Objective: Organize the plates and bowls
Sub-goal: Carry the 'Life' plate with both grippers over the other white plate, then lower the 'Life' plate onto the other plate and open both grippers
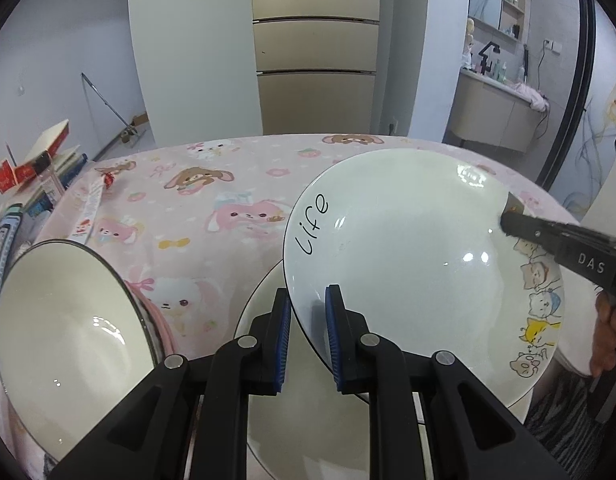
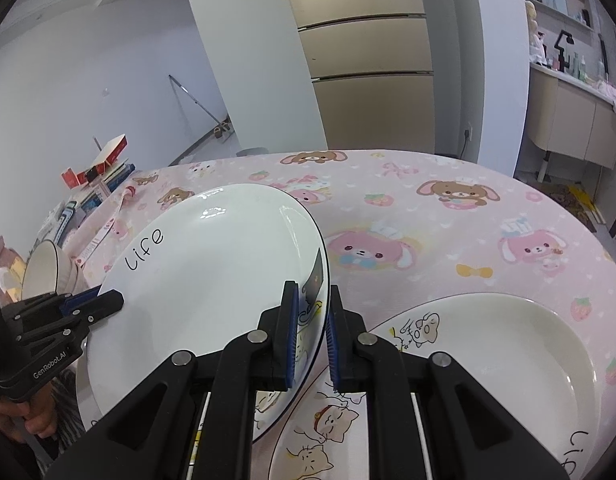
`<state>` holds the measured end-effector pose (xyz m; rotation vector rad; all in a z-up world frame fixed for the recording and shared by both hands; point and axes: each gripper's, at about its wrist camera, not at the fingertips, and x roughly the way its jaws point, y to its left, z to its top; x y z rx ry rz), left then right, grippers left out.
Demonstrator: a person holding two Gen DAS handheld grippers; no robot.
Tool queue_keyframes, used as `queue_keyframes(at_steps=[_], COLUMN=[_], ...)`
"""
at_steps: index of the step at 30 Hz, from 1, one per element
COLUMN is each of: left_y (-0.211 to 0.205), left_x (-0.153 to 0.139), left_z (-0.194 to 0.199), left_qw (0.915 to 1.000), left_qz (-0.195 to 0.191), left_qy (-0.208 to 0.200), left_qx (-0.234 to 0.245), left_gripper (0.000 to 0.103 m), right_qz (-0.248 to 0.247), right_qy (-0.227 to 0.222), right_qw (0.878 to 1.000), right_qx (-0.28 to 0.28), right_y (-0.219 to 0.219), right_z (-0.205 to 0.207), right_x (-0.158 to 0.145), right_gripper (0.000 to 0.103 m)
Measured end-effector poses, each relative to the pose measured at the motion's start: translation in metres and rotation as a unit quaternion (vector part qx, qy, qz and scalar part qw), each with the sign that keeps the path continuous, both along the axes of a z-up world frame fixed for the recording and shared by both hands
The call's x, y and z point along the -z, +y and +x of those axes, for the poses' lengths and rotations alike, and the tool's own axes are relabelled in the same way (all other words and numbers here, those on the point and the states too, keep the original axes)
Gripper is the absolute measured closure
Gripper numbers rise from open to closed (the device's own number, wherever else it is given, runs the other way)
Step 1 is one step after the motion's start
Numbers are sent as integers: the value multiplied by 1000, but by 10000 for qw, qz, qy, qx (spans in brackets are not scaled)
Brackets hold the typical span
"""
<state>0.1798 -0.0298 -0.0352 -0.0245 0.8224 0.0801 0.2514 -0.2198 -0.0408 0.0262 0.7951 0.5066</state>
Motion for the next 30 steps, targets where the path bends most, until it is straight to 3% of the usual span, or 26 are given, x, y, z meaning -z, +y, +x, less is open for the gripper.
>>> queue_keyframes(at_steps=[15,19,30], left_y=[-11,-13,-12], left_x=[11,11,-6], left_z=[5,4,-17], left_qw=[9978,9972,9982], left_qz=[578,658,587], left_qy=[329,350,-148], left_qx=[-44,-52,-36], left_gripper=[84,84,84], right_qz=[-676,-617,-742], right_qy=[-443,-409,-343], right_qw=[9965,9970,9955], right_qx=[-202,-228,-476], right_y=[15,16,23], right_z=[-14,-14,-15], right_x=[-9,-9,-4], right_gripper=[91,91,90])
